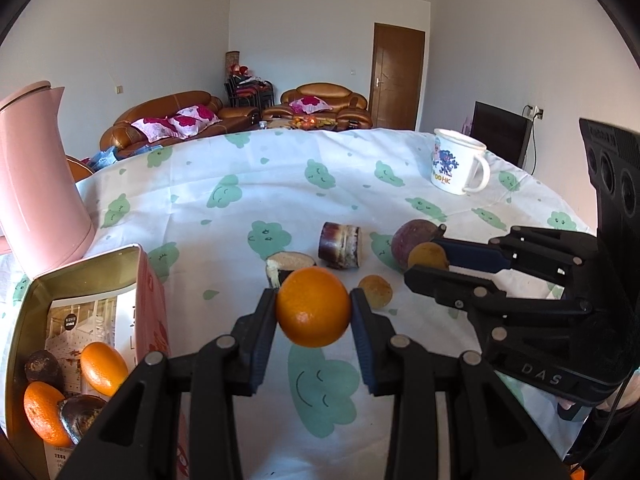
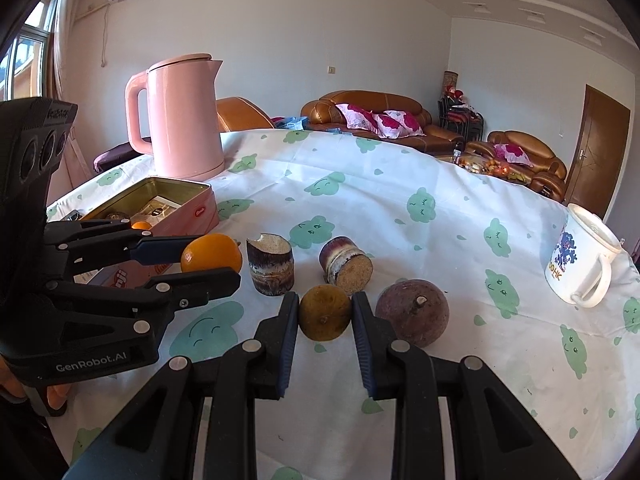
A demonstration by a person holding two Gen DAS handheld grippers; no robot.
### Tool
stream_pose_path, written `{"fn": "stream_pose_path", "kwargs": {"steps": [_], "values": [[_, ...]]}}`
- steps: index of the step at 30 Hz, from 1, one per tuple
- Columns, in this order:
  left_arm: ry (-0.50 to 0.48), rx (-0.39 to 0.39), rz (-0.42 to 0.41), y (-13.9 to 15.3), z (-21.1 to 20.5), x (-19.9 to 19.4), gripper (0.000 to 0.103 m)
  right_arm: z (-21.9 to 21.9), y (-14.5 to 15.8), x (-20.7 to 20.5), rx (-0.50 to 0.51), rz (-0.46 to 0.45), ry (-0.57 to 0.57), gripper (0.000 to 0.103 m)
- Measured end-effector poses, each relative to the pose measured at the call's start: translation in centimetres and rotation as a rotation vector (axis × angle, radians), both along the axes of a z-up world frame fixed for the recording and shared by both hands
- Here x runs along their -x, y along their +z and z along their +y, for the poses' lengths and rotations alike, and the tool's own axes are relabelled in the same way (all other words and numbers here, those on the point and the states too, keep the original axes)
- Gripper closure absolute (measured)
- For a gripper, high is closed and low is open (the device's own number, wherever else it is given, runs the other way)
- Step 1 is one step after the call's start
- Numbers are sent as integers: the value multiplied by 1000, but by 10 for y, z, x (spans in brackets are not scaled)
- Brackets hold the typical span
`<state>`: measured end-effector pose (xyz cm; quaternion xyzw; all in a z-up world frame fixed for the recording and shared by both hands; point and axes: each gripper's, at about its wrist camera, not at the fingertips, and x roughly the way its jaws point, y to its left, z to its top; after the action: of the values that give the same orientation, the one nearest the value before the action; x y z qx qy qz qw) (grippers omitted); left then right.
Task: Organize fruits
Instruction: 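Lift the orange and brown fruit and carry both toward the tin box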
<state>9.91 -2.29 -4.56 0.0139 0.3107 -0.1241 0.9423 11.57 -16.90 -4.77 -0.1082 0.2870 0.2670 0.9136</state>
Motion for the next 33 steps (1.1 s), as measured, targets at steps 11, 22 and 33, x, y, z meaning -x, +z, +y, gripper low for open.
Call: {"fn": "stream_pose_path", "kwargs": {"steps": [11, 22, 33], "values": [[18, -3, -62, 5, 1, 10, 65, -5, 5, 8, -33, -52, 3, 75], [42, -12, -123, 10, 3, 19, 65, -7, 9, 16, -47, -106, 10, 75], [61, -14, -176, 15, 5, 27, 65, -9, 14, 24, -60, -154, 13, 75]]}}
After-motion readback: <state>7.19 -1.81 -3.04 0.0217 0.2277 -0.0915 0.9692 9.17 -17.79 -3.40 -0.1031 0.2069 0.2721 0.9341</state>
